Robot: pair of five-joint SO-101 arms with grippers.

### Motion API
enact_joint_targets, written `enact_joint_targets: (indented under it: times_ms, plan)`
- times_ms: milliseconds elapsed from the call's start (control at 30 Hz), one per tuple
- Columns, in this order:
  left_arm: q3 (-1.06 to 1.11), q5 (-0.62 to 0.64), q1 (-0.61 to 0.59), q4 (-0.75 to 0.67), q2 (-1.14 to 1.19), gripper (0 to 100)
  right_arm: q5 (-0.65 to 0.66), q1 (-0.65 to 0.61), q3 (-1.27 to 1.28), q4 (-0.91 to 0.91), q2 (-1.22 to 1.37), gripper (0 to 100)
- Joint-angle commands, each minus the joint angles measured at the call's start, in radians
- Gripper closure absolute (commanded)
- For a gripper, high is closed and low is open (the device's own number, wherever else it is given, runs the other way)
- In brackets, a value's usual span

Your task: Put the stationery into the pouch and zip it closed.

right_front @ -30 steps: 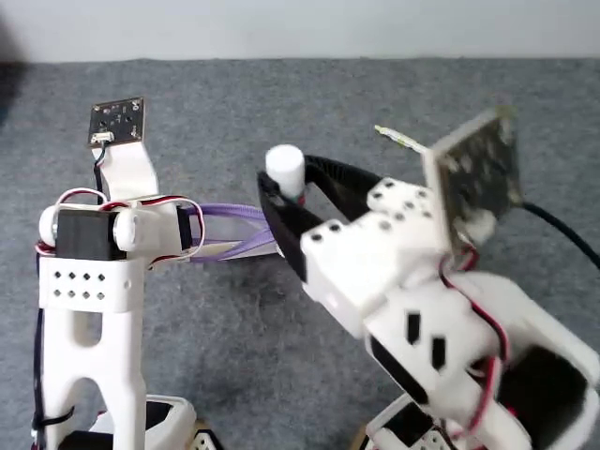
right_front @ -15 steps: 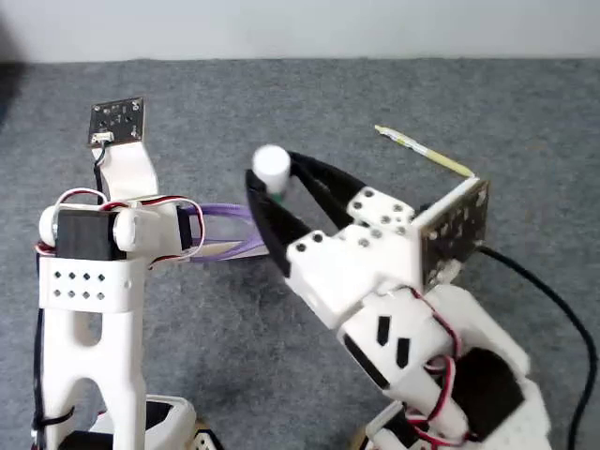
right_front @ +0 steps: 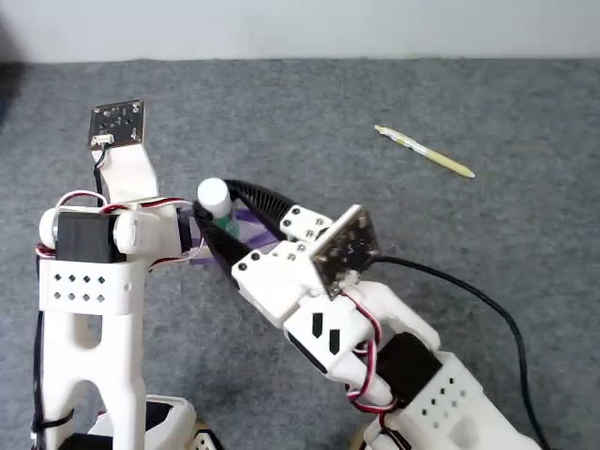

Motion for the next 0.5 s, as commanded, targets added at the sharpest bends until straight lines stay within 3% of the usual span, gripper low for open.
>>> enact_joint_targets:
  times_ms: [0,200,367,467]
  plan:
    - [0.01,0.006,0.0,0.002,0.005,99,0.04,-0.002,0.028,-0.022,-0.016,98.0]
    - [0.01,0.006,0.0,0.002,0.005,99,0.124,-0.002,0.069,-0.019,-0.013,83.3]
    - [0.008,0.006,0.0,0.002,0.005,99,0.114,0.001,-0.029,0.104,-0.013,86.1]
    - [0.008,0.006,0.0,0.002,0.005,99,0.003,0.071,-0.132,0.219,-0.002,92.0]
